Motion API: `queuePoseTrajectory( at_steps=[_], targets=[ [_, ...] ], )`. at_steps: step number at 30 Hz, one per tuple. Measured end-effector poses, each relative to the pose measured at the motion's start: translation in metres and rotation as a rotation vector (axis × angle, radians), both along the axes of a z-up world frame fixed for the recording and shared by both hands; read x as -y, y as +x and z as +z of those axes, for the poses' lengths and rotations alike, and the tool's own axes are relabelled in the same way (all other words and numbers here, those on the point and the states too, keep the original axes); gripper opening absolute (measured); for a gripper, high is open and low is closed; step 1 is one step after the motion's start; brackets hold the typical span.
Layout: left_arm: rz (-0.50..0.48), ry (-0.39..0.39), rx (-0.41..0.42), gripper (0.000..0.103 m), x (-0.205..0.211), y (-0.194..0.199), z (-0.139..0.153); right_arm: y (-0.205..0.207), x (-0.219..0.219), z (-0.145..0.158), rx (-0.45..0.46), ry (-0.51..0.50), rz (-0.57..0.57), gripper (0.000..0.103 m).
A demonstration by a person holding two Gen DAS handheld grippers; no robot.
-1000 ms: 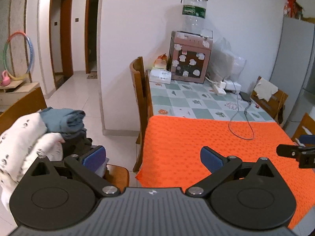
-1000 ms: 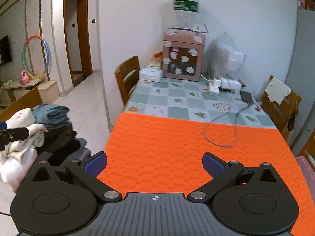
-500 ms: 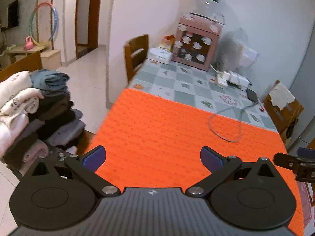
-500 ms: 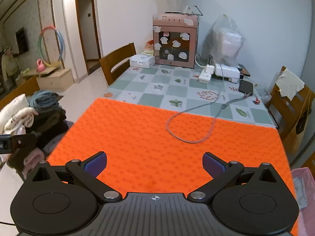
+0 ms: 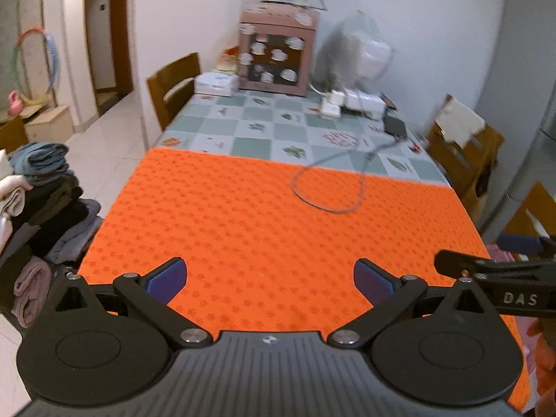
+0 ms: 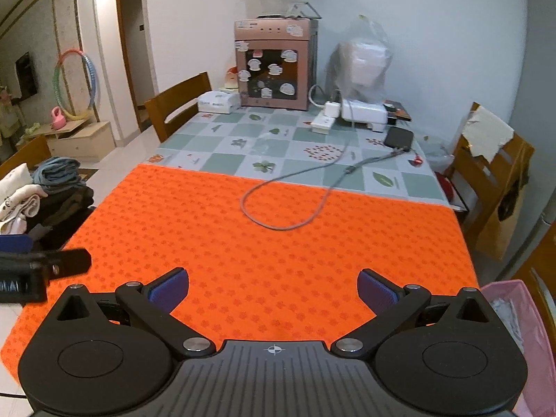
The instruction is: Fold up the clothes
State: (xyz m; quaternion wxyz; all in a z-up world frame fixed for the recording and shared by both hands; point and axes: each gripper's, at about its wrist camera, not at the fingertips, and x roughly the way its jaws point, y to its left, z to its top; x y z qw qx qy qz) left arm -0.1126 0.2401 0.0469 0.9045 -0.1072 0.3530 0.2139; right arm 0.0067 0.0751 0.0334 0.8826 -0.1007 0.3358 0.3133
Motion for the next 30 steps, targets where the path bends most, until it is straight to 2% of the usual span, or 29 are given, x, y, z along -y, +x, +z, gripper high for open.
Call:
queuePoseTrajectory(
  at_steps=[9, 30],
  targets=[
    [-0.017, 0.007, -0.015, 0.103, 0.011, 0.010, -0.002, -0.006, 0.010, -0.010, -0.003, -0.026, -0.010, 0.103],
    [-0.090, 0.050, -0.054, 0.103, 0.011, 0.032, -0.008, 0.004, 0.013, -0.014, -0.019, -0.006, -0.087, 0.103]
  ],
)
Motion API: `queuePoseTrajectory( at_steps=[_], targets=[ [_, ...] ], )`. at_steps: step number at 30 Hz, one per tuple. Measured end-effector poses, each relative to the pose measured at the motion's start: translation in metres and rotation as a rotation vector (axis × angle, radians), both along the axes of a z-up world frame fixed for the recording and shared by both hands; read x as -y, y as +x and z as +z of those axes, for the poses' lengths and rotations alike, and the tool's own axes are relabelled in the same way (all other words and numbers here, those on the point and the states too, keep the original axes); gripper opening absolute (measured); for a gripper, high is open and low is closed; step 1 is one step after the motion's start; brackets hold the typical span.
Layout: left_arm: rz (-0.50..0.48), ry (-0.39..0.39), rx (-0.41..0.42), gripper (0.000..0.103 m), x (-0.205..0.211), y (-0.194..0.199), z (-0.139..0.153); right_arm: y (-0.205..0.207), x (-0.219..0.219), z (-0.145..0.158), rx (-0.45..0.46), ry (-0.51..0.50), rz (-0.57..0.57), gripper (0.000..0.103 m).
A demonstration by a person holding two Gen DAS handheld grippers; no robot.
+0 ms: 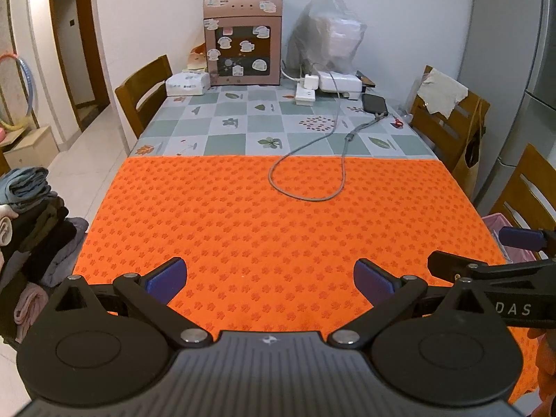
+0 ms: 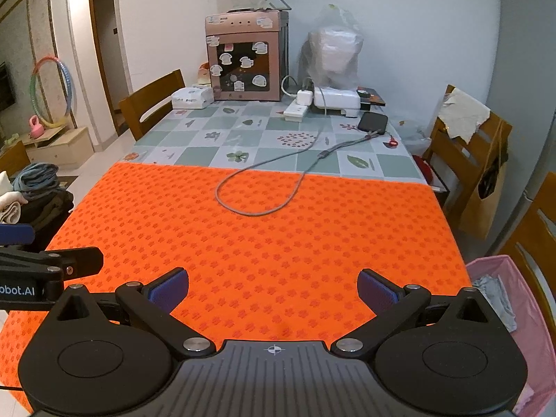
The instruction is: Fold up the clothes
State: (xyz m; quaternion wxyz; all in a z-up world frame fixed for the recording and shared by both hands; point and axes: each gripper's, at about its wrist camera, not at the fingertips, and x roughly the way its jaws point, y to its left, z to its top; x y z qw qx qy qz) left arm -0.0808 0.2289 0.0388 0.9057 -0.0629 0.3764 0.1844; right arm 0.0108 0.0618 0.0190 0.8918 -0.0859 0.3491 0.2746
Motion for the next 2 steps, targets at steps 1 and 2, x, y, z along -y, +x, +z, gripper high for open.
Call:
queuePoseTrajectory(
  at_steps=[1, 2],
  targets=[
    [-0.004, 0.001, 0.000, 0.103, 0.0003, 0.0009, 0.0001, 0.0007, 0.0005, -0.0001, 0.000, 0.001, -0.002, 0.103],
    [-0.007, 0.001, -0.001, 0.103, 0.0005, 0.0018, 0.0002, 0.0013, 0.0009, 0.0000, 0.000, 0.001, -0.003, 0.103]
  ],
)
